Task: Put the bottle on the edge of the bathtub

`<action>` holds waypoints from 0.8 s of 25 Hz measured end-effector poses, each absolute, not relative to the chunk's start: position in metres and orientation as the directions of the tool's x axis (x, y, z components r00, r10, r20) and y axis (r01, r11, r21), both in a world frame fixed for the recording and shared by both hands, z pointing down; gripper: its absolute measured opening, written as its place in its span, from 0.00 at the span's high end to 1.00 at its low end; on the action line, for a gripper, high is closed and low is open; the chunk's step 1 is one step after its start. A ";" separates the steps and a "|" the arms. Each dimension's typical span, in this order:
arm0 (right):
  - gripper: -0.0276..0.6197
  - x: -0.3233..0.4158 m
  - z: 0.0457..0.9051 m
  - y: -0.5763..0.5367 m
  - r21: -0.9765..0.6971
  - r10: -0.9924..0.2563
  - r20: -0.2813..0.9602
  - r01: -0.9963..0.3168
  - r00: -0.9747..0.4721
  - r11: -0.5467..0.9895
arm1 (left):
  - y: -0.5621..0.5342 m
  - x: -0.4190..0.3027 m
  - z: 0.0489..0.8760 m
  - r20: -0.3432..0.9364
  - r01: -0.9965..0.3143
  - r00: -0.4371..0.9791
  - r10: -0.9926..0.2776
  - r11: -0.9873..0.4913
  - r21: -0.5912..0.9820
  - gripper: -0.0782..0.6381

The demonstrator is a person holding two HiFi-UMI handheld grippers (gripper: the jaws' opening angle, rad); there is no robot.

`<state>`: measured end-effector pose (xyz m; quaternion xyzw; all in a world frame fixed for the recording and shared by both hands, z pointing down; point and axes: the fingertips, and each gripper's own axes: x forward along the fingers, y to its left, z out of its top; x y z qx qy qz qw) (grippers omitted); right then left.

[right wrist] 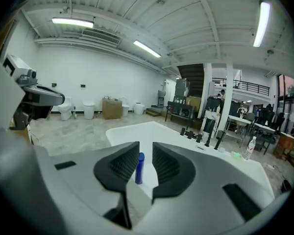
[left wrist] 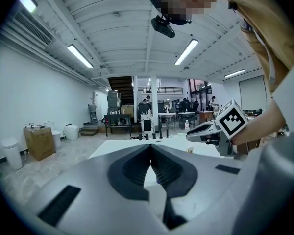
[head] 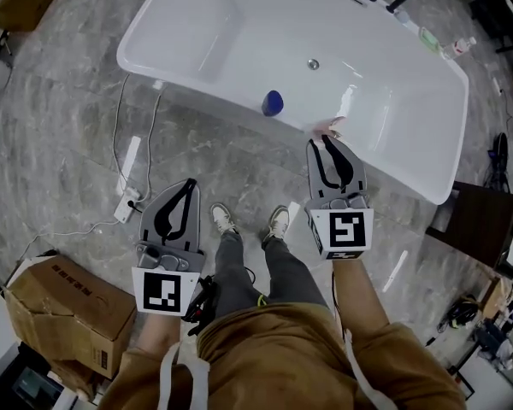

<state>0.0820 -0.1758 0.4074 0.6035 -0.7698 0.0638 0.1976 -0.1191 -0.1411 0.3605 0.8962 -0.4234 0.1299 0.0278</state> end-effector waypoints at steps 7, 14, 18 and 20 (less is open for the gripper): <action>0.95 0.108 0.383 -0.172 0.145 -0.915 0.378 -0.968 -0.138 0.206 | -0.143 -0.113 0.339 0.222 -0.770 0.611 -0.760 -0.636 -0.058 0.88; 0.95 0.137 0.348 -0.164 0.155 -0.927 0.360 -0.974 -0.101 0.166 | -0.141 -0.122 0.317 0.208 -0.777 0.603 -0.770 -0.626 -0.065 0.88; 0.95 0.154 0.316 -0.157 0.178 -0.945 0.318 -0.974 -0.075 0.138 | -0.139 -0.129 0.302 0.191 -0.783 0.599 -0.778 -0.619 -0.064 0.88; 0.95 0.161 0.298 -0.156 0.189 -0.954 0.291 -0.974 -0.068 0.127 | -0.141 -0.131 0.294 0.180 -0.786 0.597 -0.782 -0.615 -0.063 0.88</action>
